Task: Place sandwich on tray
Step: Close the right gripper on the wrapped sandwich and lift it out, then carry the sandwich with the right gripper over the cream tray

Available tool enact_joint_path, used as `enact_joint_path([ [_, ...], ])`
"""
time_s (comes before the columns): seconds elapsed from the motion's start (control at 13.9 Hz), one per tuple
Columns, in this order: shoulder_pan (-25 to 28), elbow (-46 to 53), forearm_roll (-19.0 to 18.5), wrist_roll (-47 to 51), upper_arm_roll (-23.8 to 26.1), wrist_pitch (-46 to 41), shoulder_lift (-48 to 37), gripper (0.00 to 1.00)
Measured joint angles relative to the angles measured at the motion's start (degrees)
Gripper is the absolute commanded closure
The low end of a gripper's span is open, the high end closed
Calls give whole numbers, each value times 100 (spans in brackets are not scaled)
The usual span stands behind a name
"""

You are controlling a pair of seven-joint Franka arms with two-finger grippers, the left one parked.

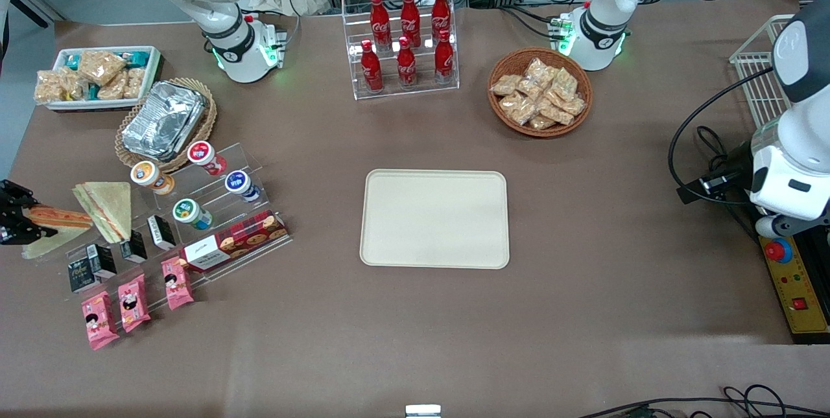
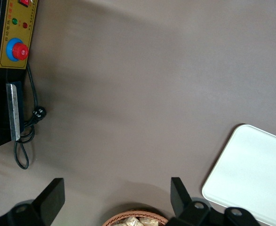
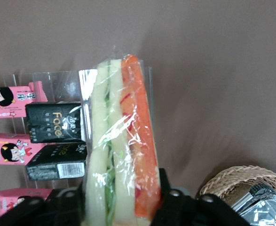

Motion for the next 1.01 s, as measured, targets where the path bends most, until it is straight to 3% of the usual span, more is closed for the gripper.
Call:
enact_joint_path([
  [0.22,3,17,0,-42,3,39,0,55],
  [0.29,10,29,0,-113,6,48,-2,63],
  [0.57,97,221,0,-764,19,-56,-52,63],
  [1.01,547,966,-203,-1658,41,-1155,-160,63],
])
